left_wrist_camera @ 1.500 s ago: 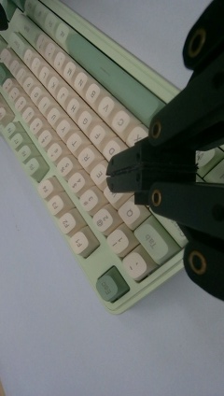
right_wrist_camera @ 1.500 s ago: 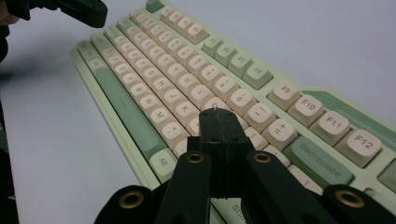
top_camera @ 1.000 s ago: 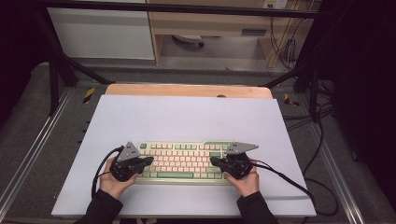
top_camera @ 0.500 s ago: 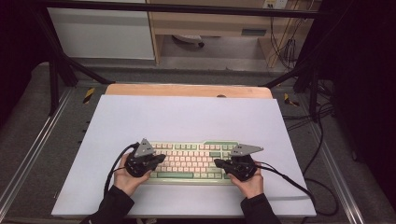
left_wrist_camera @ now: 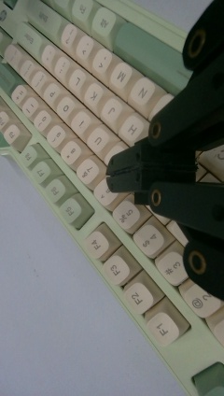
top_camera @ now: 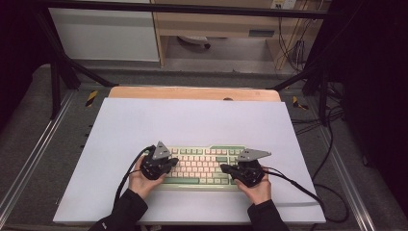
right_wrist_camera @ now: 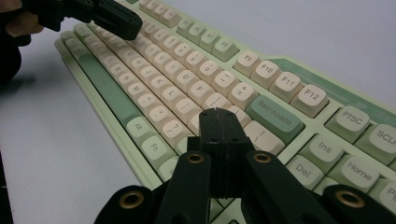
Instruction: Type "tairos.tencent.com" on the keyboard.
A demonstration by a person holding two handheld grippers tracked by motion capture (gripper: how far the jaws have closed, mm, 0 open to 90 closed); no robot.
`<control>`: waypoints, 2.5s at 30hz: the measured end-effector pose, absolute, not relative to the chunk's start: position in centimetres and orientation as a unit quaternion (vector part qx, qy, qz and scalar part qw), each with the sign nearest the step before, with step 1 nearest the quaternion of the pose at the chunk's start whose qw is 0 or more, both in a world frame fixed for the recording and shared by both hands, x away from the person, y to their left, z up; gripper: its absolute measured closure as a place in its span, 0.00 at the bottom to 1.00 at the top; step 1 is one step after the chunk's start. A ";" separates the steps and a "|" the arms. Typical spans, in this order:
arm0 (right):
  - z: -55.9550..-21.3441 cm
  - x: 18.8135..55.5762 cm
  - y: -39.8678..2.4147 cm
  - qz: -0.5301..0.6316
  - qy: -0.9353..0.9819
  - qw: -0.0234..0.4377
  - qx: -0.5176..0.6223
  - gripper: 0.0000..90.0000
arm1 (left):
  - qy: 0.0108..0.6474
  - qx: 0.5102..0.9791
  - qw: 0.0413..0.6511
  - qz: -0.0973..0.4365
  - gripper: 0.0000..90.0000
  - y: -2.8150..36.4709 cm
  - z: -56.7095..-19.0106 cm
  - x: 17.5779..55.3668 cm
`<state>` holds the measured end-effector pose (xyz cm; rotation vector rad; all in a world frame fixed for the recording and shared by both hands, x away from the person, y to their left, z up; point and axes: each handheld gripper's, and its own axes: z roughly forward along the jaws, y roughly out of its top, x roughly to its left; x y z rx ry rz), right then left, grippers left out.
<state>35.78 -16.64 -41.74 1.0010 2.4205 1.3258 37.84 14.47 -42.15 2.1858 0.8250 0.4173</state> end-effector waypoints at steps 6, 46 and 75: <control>-41.7 35.8 -16.7 0.451 0.820 0.104 0.338 1.00 | 0.317 0.856 0.374 0.164 1.00 14.1 -42.5 37.9; -41.9 35.8 -16.6 0.447 0.822 0.102 0.337 1.00 | 0.348 0.834 0.394 0.169 1.00 18.5 -41.5 37.6; -41.8 35.7 -16.6 0.448 0.821 0.103 0.338 1.00 | 0.346 0.842 0.380 0.164 1.00 17.8 -42.8 37.9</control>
